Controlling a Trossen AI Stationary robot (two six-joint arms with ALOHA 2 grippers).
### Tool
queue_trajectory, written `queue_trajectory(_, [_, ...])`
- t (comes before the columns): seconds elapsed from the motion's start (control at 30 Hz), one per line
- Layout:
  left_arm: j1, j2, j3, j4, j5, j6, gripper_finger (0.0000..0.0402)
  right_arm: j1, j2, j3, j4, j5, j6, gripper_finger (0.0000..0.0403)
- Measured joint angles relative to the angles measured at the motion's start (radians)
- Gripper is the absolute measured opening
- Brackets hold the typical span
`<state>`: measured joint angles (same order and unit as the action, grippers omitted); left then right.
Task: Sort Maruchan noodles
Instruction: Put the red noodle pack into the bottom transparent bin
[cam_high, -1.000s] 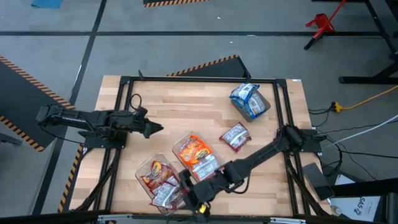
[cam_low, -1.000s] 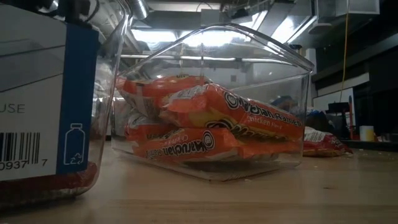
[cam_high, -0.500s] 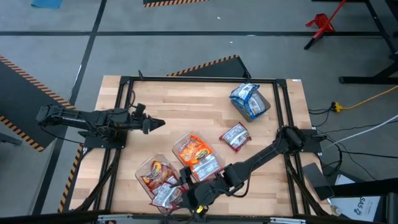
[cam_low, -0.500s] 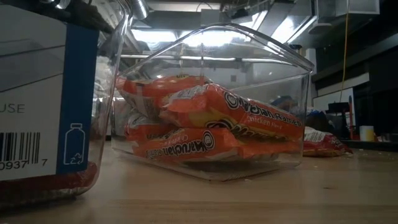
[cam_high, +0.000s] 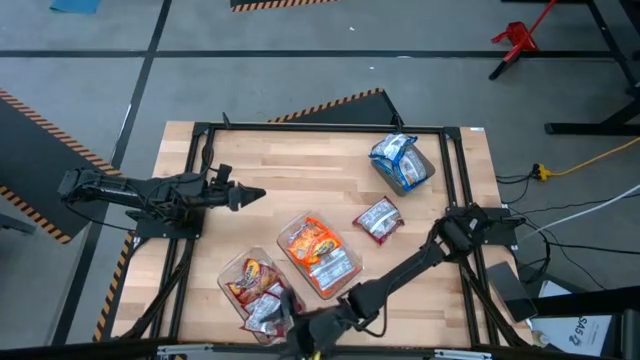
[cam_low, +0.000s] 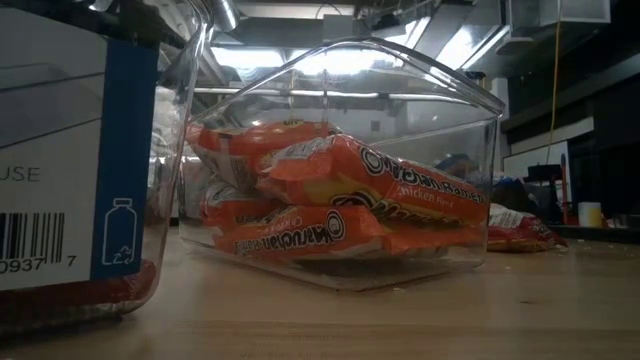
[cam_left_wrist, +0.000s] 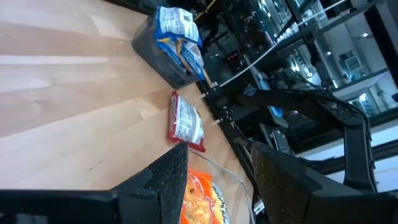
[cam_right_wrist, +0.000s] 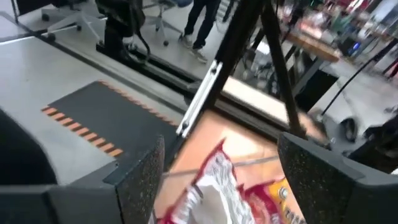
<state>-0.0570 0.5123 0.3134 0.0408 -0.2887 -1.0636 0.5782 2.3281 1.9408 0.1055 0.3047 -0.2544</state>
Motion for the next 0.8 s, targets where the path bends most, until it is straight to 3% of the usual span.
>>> queue_trajectory(0.27, [0.0,0.0,0.0,0.001,0.017,-0.002,0.0172,-0.009,0.011,-0.001,-0.013,-0.063,0.115,0.0299])
queue_trajectory(0.6, [0.0,0.0,0.0,0.121,-0.077,-0.005,0.0172,0.011,0.022,-0.001,-0.052,0.037,0.163,0.0299])
queue_trajectory(0.8, [0.0,0.0,0.0,0.148,-0.066,0.025,0.0172,0.009,0.029,-0.001,-0.051,0.044,0.161,0.0299])
